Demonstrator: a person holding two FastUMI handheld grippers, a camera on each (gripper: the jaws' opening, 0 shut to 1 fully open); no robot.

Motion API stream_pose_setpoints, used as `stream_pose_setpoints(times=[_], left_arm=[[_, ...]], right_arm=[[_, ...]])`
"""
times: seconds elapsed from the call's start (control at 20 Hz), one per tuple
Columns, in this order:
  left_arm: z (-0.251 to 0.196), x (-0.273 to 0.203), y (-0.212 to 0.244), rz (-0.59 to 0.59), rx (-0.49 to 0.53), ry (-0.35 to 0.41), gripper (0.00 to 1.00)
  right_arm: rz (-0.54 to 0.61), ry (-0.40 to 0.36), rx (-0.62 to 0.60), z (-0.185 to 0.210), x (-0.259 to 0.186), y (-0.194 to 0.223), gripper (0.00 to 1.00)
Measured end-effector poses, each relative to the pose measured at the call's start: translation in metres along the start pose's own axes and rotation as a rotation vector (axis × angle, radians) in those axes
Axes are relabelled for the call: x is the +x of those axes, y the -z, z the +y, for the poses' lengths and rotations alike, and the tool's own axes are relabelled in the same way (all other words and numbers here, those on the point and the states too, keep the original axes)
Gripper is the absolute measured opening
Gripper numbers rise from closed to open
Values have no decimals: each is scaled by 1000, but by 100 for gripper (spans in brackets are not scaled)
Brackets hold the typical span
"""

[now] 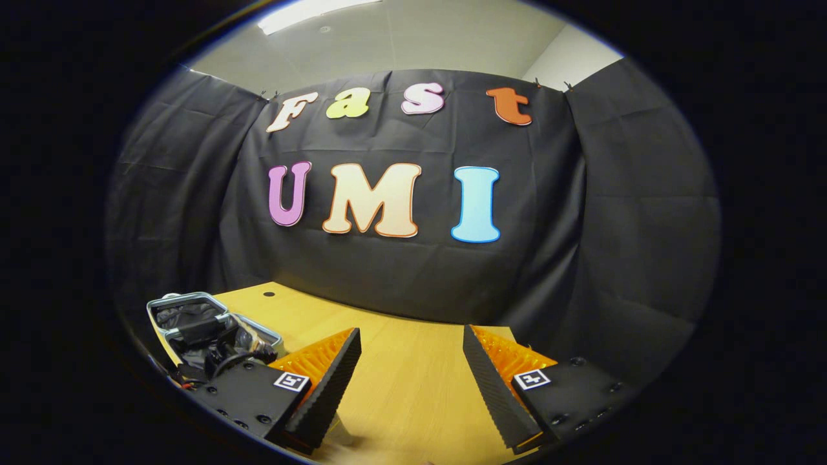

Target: First open the suitcase, pack the skin care products into it, and then close the suitcase.

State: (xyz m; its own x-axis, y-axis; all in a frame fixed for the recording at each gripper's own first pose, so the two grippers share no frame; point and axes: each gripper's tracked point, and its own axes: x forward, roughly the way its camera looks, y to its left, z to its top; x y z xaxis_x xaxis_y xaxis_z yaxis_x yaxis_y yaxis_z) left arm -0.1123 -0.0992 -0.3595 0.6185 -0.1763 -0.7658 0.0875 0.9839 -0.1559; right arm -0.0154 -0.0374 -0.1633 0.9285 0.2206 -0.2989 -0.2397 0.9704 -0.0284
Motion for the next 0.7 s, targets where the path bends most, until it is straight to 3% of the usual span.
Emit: stream_pose_setpoints(times=[0.7], left_arm=[[54, -70, -61, -78, -13, -127, 13]], right_arm=[[270, -216, -35, 84, -6, 153, 99]])
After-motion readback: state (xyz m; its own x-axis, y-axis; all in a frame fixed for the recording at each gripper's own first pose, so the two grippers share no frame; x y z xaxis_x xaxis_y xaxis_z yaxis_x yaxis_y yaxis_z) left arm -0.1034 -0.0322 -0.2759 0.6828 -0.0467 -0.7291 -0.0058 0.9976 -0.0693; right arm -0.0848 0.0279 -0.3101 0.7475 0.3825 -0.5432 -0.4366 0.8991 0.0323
